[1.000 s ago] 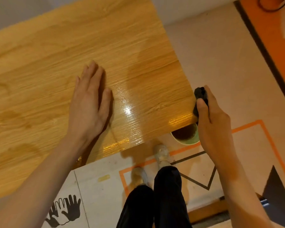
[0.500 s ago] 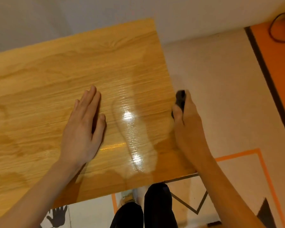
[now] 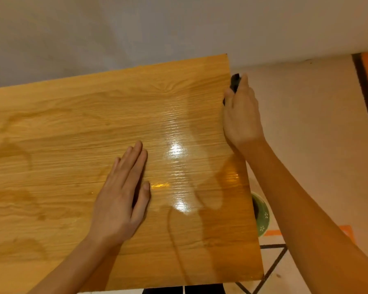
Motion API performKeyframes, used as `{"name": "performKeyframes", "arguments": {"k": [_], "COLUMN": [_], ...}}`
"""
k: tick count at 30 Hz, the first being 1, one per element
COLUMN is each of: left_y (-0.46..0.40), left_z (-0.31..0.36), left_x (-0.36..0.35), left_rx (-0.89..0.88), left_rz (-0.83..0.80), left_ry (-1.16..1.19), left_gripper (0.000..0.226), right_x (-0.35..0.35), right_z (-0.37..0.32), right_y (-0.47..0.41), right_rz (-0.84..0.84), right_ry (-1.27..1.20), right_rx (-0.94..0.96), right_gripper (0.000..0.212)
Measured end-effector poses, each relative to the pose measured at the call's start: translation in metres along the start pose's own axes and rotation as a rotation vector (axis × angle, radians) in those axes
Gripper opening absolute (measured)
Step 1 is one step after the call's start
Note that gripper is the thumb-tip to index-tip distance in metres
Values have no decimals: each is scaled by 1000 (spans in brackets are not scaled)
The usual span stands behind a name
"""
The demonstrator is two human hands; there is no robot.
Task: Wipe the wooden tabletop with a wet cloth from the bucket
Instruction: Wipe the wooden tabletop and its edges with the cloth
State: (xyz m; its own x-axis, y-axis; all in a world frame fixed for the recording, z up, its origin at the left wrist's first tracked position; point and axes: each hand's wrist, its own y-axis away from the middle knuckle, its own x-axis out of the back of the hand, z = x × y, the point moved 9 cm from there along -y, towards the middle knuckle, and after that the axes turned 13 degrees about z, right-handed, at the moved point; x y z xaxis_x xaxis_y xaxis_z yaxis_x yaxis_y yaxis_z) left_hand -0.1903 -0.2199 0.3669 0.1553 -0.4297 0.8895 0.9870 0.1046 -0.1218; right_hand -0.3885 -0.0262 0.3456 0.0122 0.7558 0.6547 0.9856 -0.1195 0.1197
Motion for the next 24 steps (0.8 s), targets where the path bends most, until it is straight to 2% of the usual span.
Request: {"name": "performKeyframes", "arguments": {"k": [2, 4, 6, 9, 11, 14, 18, 22, 24], "left_y": [1, 1, 0, 0, -1, -3, -3, -1, 0], "left_z": [0, -1, -2, 1, 2, 2, 2, 1, 0], "left_x": [0, -1, -1, 0, 0, 0, 0, 0, 0], "left_rx": [-1, -3, -4, -19, -26, -25, -24, -22, -24], "left_rz": [1, -4, -4, 4, 14, 18, 21, 20, 22], "left_ry": [-8, -16, -22, -1, 0, -1, 0, 6, 18], "left_gripper": [58, 58, 58, 58, 57, 57, 57, 56, 56], "right_x": [-4, -1, 11, 34, 38, 27, 4, -21, -20], "right_z": [-14, -13, 3, 31, 43, 29, -13, -53, -76], "right_y": [-25, -13, 32, 114, 133, 98, 0, -88, -102], "right_rz": [20, 11, -6, -65, -87, -70, 48, -3, -1], "right_ry": [-14, 1, -16, 8, 66, 40, 25, 176, 269], "right_rx": [19, 18, -9, -158, -202, -126, 77, 199, 352], "right_gripper": [53, 54, 55, 63, 66, 60, 56, 55, 52]}}
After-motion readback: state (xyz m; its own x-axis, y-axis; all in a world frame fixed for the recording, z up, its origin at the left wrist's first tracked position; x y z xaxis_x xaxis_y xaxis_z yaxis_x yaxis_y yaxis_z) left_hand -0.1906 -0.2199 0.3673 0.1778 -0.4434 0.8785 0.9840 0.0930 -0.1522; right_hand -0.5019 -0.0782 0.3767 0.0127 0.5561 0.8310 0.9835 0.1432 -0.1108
